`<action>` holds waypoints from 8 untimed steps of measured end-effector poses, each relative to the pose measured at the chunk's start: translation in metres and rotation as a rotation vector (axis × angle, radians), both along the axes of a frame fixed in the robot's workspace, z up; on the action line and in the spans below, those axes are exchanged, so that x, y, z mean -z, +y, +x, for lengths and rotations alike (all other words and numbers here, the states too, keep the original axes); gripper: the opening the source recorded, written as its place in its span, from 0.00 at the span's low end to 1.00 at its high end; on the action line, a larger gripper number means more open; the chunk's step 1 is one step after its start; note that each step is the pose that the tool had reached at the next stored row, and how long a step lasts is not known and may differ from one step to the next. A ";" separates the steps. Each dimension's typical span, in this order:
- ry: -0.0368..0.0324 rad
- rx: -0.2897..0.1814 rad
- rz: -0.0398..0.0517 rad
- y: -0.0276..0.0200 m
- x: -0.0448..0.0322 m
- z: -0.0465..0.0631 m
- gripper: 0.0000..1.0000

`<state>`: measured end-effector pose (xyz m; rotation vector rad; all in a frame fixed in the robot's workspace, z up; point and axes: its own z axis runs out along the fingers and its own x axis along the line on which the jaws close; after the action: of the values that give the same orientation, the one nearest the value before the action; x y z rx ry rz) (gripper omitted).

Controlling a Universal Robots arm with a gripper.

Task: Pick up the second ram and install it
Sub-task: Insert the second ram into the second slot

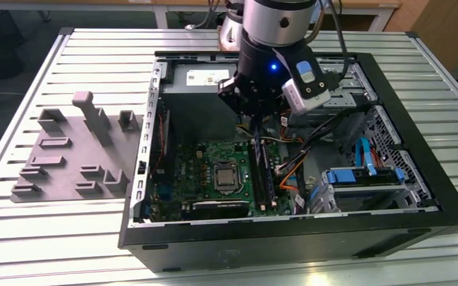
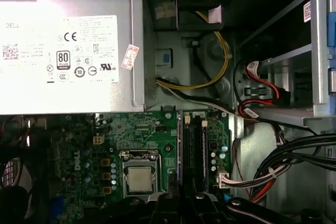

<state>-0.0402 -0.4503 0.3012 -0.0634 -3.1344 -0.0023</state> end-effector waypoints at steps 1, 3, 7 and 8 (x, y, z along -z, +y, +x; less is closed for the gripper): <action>0.0000 -0.004 0.0001 -0.0001 0.0009 0.000 0.14; 0.0000 -0.004 0.0001 -0.0003 0.0030 0.001 0.14; 0.0000 -0.004 -0.0001 -0.0004 0.0101 0.002 0.14; 0.0000 -0.004 -0.0001 -0.0004 0.0118 0.002 0.14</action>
<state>-0.0381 -0.4507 0.2894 -0.0573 -3.1345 -0.0022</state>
